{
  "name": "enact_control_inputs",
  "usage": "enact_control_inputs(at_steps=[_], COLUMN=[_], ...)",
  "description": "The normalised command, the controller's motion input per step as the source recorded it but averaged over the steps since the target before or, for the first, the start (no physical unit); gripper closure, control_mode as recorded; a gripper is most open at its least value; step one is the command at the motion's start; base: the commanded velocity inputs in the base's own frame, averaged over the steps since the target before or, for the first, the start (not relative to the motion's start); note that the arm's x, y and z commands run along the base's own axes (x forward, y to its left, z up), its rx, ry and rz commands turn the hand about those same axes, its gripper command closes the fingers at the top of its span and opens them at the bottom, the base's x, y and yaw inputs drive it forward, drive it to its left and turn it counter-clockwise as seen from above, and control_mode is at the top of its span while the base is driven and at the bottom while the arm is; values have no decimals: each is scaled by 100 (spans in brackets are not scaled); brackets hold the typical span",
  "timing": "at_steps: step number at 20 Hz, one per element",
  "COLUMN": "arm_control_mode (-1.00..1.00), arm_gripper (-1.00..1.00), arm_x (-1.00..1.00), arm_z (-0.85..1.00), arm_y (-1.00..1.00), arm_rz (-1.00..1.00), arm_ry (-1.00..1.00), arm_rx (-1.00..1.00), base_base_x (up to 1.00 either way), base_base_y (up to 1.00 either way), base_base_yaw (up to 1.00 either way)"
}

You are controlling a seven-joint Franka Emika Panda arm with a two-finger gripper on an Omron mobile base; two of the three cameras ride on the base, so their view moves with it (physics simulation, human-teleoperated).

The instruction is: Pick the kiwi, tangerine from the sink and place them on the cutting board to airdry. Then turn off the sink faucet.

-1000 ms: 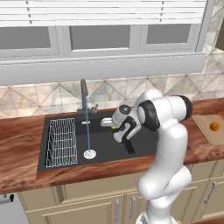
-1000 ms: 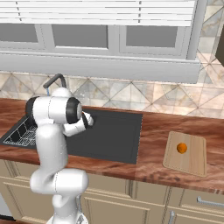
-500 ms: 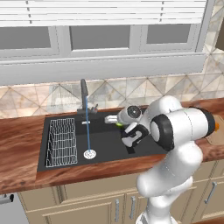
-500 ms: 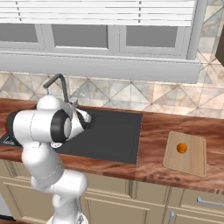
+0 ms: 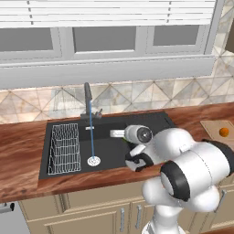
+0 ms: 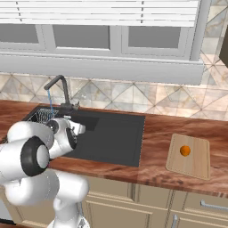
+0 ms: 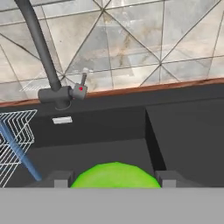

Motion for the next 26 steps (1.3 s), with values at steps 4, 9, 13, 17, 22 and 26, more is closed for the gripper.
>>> enact_control_inputs(at_steps=[4,9,13,17,22,26], arm_control_mode=[-100,-100,-100,-100,-100,-100], arm_gripper=[100,100,100,100,100,100], arm_x=[-31,-1,-3,-23,-49,-57], arm_z=[94,100,100,94,45,0], arm_y=[-27,-21,-24,-29,-29,-24], arm_rz=[0,0,0,0,0,0], arm_ry=[9,22,26,22,1,-14], arm_rx=[5,13,14,9,1,-5], base_base_x=[0,0,0,0,0,0], base_base_y=[0,0,0,0,0,0], base_base_yaw=[0,0,0,0,0,0])
